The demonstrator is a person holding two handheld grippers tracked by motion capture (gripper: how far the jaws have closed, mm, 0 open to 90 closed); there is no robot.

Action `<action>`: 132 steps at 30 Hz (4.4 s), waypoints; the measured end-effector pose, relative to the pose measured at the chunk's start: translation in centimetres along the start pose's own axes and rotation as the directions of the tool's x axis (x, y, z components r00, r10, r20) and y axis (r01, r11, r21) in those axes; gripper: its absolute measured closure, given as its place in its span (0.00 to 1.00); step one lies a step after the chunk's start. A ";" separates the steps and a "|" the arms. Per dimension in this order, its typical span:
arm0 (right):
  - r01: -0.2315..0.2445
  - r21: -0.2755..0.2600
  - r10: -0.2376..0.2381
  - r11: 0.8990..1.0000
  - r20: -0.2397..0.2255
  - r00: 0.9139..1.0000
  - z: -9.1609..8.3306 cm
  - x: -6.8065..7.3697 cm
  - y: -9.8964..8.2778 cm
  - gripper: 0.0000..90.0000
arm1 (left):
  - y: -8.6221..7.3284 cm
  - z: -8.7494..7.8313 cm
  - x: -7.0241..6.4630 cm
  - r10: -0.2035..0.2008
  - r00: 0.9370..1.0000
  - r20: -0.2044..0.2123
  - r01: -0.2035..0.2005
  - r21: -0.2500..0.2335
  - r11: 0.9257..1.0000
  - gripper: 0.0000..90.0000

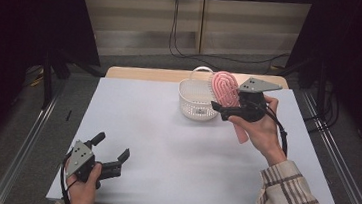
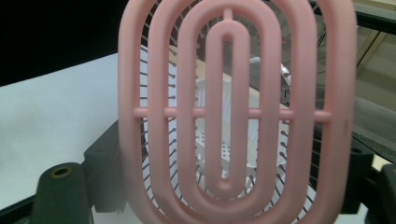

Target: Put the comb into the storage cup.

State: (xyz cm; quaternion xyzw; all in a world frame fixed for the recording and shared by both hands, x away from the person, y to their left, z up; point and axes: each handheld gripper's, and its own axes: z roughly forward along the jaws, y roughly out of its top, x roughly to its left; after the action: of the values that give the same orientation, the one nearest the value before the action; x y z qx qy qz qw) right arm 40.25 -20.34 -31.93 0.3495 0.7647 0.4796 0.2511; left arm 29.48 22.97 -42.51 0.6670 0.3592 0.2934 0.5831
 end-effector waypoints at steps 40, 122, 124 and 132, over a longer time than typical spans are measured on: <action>-0.037 -0.203 0.050 0.978 0.057 0.997 2.7 -1.1 4.7 0.22 | 0.0 0.0 0.0 -0.007 1.000 0.003 0.007 -0.004 1.000 0.02; -0.129 -0.293 0.183 0.947 0.167 0.969 10.9 -4.0 5.5 0.22 | 0.0 -0.1 0.3 -0.010 1.000 0.008 0.010 -0.018 1.000 0.02; -0.120 -0.287 0.175 0.950 0.174 0.969 10.8 -4.1 5.5 0.22 | 0.0 -0.1 0.2 -0.011 1.000 0.014 0.012 -0.011 1.000 0.02; -0.137 -0.296 0.195 0.945 0.176 0.965 10.9 -4.4 4.8 0.22 | 0.0 -0.1 0.2 -0.011 1.000 0.011 0.011 -0.012 1.000 0.02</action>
State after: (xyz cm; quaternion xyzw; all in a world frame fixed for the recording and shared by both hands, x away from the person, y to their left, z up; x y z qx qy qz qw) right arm 52.31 -16.27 -31.87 0.4209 0.6269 0.5646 0.3332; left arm 29.52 23.18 -42.53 0.6630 0.3579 0.2886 0.5908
